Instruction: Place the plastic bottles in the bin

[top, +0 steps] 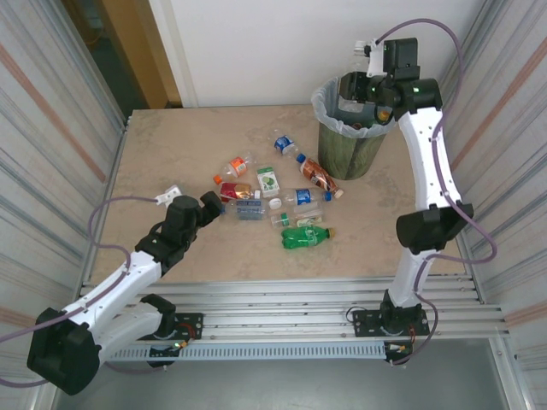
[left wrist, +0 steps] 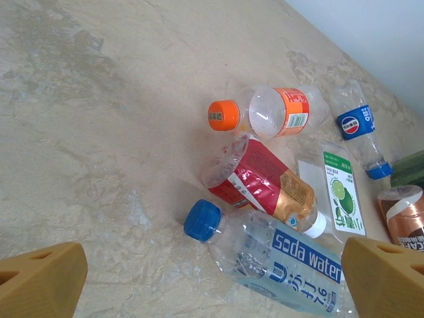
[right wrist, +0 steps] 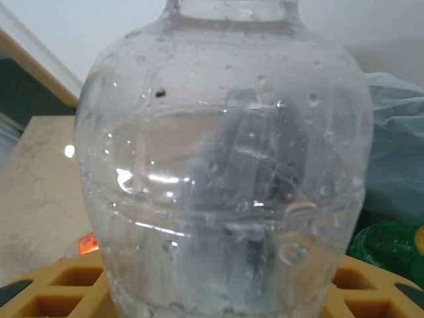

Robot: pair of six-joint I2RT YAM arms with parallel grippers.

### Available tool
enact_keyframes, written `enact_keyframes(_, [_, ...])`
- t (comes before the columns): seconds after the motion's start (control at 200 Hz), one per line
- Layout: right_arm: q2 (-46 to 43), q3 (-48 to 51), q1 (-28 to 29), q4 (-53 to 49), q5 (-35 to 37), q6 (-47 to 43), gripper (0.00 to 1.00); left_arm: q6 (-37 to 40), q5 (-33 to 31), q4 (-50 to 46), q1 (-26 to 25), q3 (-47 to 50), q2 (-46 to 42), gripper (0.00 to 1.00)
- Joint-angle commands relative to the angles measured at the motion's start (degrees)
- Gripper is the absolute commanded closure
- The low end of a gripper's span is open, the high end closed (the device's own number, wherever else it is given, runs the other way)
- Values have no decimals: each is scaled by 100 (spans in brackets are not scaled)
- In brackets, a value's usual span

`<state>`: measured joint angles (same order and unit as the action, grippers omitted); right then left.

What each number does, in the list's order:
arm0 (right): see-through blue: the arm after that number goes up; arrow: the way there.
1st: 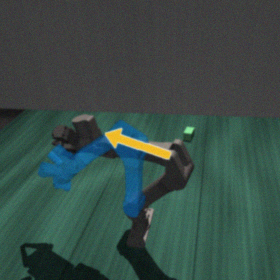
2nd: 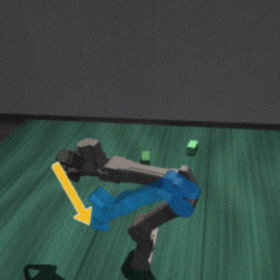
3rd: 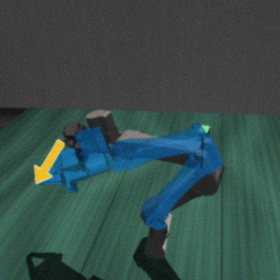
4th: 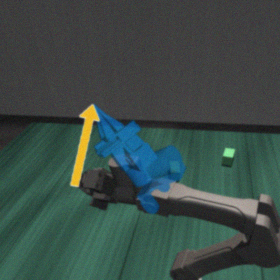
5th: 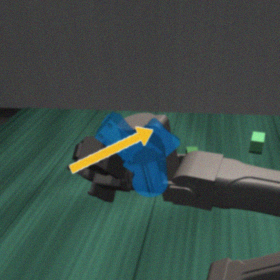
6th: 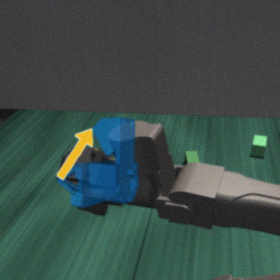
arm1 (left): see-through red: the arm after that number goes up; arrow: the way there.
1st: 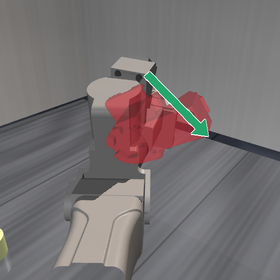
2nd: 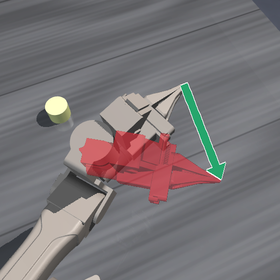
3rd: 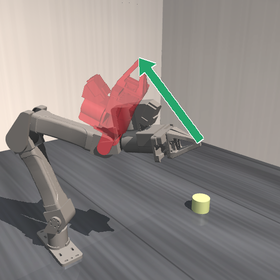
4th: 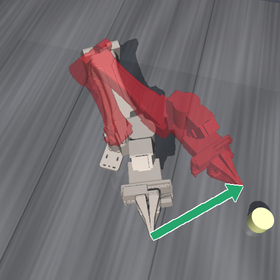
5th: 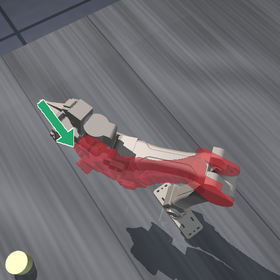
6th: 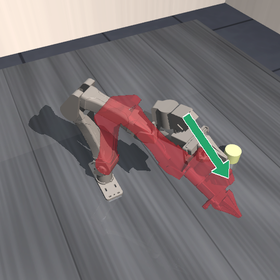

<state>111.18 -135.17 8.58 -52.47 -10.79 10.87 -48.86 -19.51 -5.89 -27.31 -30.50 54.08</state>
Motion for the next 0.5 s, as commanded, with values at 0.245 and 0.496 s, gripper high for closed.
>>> enact_keyframes(0.245, [787, -404, -192, -201, -49, -467, 64, 171, 125, 158, 59, -223, 95, 1])
enact_keyframes(0.496, [1133, -414, -190, -233, 94, -711, 63, 176, 141, 142, 59, -219, 144, 1])
